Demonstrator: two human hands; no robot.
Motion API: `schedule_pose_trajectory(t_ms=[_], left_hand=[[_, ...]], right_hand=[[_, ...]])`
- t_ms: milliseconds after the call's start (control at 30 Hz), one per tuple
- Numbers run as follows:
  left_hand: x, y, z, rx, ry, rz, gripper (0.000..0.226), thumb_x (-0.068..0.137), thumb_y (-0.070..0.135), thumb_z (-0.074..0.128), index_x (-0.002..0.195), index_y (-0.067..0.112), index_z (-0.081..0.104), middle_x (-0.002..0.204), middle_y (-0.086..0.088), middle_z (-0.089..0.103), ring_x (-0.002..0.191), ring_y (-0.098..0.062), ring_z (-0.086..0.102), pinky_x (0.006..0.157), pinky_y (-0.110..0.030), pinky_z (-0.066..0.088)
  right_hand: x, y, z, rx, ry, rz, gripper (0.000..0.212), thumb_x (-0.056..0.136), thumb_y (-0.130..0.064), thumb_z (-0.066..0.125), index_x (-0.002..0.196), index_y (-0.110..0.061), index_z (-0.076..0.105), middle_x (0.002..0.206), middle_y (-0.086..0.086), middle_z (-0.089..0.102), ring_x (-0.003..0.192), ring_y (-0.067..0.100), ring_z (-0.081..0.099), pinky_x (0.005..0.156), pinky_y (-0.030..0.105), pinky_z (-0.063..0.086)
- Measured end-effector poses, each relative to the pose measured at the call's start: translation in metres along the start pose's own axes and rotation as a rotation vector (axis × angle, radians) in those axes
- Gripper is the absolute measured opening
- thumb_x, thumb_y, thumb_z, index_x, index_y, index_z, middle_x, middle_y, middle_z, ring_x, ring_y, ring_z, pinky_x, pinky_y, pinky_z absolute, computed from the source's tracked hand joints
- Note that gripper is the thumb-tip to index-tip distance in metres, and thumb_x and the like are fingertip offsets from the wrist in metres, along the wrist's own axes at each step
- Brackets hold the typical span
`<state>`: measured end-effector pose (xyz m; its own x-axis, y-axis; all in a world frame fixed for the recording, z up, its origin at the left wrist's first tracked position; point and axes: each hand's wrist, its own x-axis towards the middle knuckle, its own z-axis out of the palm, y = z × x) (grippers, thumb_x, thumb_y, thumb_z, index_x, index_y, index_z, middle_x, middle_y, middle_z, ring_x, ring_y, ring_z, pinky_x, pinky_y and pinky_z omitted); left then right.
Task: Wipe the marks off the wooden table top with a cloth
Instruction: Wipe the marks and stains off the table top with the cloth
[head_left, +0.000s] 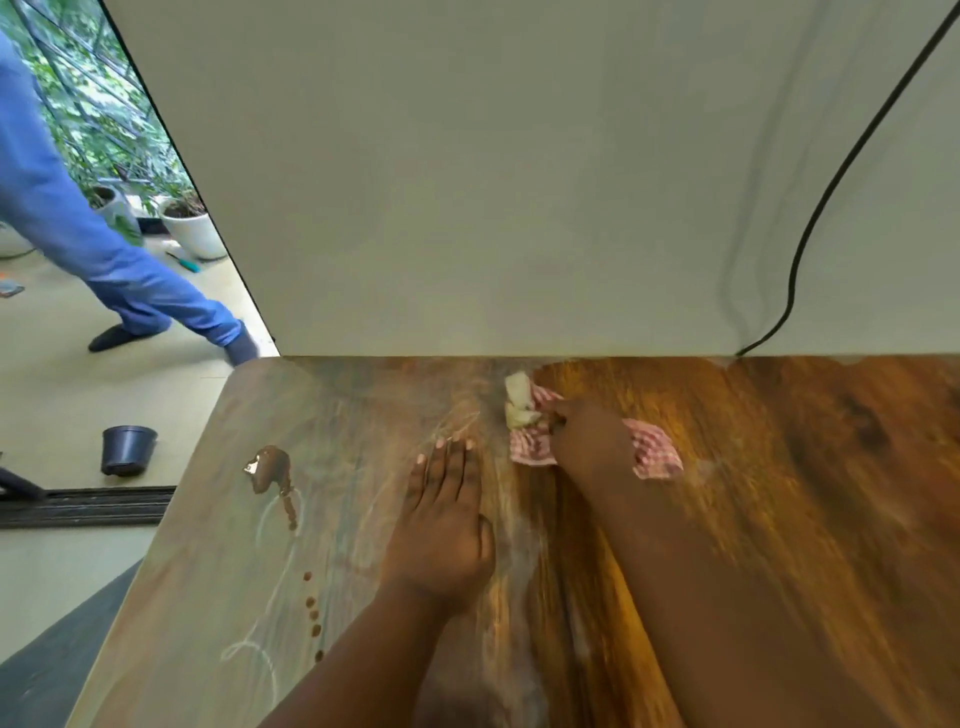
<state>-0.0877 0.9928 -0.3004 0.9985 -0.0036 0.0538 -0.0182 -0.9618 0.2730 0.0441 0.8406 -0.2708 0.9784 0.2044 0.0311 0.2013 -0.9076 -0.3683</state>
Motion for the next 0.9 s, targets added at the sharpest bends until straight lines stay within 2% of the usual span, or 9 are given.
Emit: schedule_pose_trajectory(t_ms=[100,200,300,433,533,600,700,767,900], left_hand=[[-0.001,-0.001,0.001,0.016,-0.004,-0.001,0.069,0.082,0.042,-0.001,0.142,0.017,-0.025,0.151,-0.002,-0.027,0.14,-0.017,-0.031,0.112,-0.032,-0.025],[-0.001,0.0,-0.002,-0.011,0.011,-0.004,0.071,0.081,0.041,0.0,0.143,0.015,-0.02,0.153,-0.003,-0.021,0.14,-0.018,-0.029,0.113,-0.033,-0.024],[-0.001,0.003,-0.005,-0.035,0.011,-0.003,0.07,0.082,0.039,0.003,0.142,0.016,-0.022,0.152,-0.003,-0.022,0.141,-0.021,-0.028,0.112,-0.036,-0.025],[-0.002,0.002,-0.006,-0.029,-0.01,-0.023,0.069,0.087,0.037,0.009,0.139,0.017,-0.03,0.149,-0.003,-0.032,0.138,-0.019,-0.035,0.109,-0.033,-0.029],[0.0,0.002,-0.005,-0.018,0.0,-0.042,0.069,0.085,0.038,0.003,0.14,0.015,-0.031,0.147,-0.002,-0.036,0.136,-0.018,-0.038,0.109,-0.032,-0.031],[-0.001,0.002,-0.004,-0.012,-0.017,-0.045,0.071,0.086,0.038,0.006,0.14,0.015,-0.032,0.147,-0.002,-0.037,0.136,-0.017,-0.038,0.109,-0.032,-0.03],[-0.001,0.003,-0.005,-0.023,0.003,-0.058,0.073,0.083,0.042,0.001,0.143,0.014,-0.029,0.151,-0.003,-0.034,0.137,-0.017,-0.038,0.112,-0.035,-0.027],[-0.001,0.004,-0.005,-0.045,0.005,-0.071,0.075,0.083,0.045,0.001,0.146,0.012,-0.023,0.155,-0.005,-0.028,0.138,-0.017,-0.037,0.114,-0.036,-0.023],[0.0,0.004,-0.004,-0.052,-0.018,-0.084,0.078,0.086,0.052,0.001,0.148,0.01,-0.02,0.157,-0.008,-0.025,0.139,-0.017,-0.035,0.116,-0.037,-0.02]], right_hand=[[0.008,-0.012,0.003,0.034,-0.077,-0.125,0.041,0.082,-0.009,0.051,0.117,-0.026,0.064,0.118,0.011,0.062,0.106,0.031,0.057,0.088,0.034,0.045],[-0.037,0.009,0.003,0.072,-0.107,-0.288,0.038,0.076,-0.013,0.054,0.106,-0.028,0.07,0.107,0.007,0.066,0.095,0.027,0.06,0.08,0.028,0.042],[-0.027,0.034,-0.005,0.113,-0.101,-0.198,0.035,0.079,-0.013,0.054,0.105,-0.028,0.071,0.101,0.006,0.068,0.09,0.025,0.061,0.076,0.023,0.038],[0.063,0.009,0.005,0.019,0.023,-0.022,0.029,0.085,-0.014,0.052,0.107,-0.021,0.07,0.112,0.013,0.065,0.102,0.032,0.059,0.086,0.034,0.047],[0.085,-0.012,0.015,0.051,0.101,0.019,0.032,0.084,-0.013,0.051,0.108,-0.022,0.07,0.112,0.01,0.065,0.1,0.032,0.059,0.084,0.035,0.046],[0.067,-0.011,0.018,0.081,0.093,-0.122,0.034,0.081,-0.009,0.056,0.109,-0.021,0.07,0.11,0.012,0.068,0.098,0.031,0.06,0.083,0.032,0.044],[0.035,0.009,0.009,0.111,-0.086,-0.347,0.038,0.077,-0.005,0.057,0.108,-0.022,0.07,0.11,0.007,0.07,0.102,0.024,0.062,0.091,0.031,0.045],[0.04,0.026,-0.002,0.099,-0.121,-0.308,0.037,0.076,-0.004,0.056,0.104,-0.022,0.072,0.11,0.006,0.07,0.1,0.025,0.063,0.09,0.034,0.046],[0.075,0.002,0.01,-0.035,0.046,-0.072,0.033,0.082,-0.014,0.054,0.11,-0.025,0.069,0.113,0.009,0.065,0.1,0.034,0.059,0.085,0.037,0.047]])
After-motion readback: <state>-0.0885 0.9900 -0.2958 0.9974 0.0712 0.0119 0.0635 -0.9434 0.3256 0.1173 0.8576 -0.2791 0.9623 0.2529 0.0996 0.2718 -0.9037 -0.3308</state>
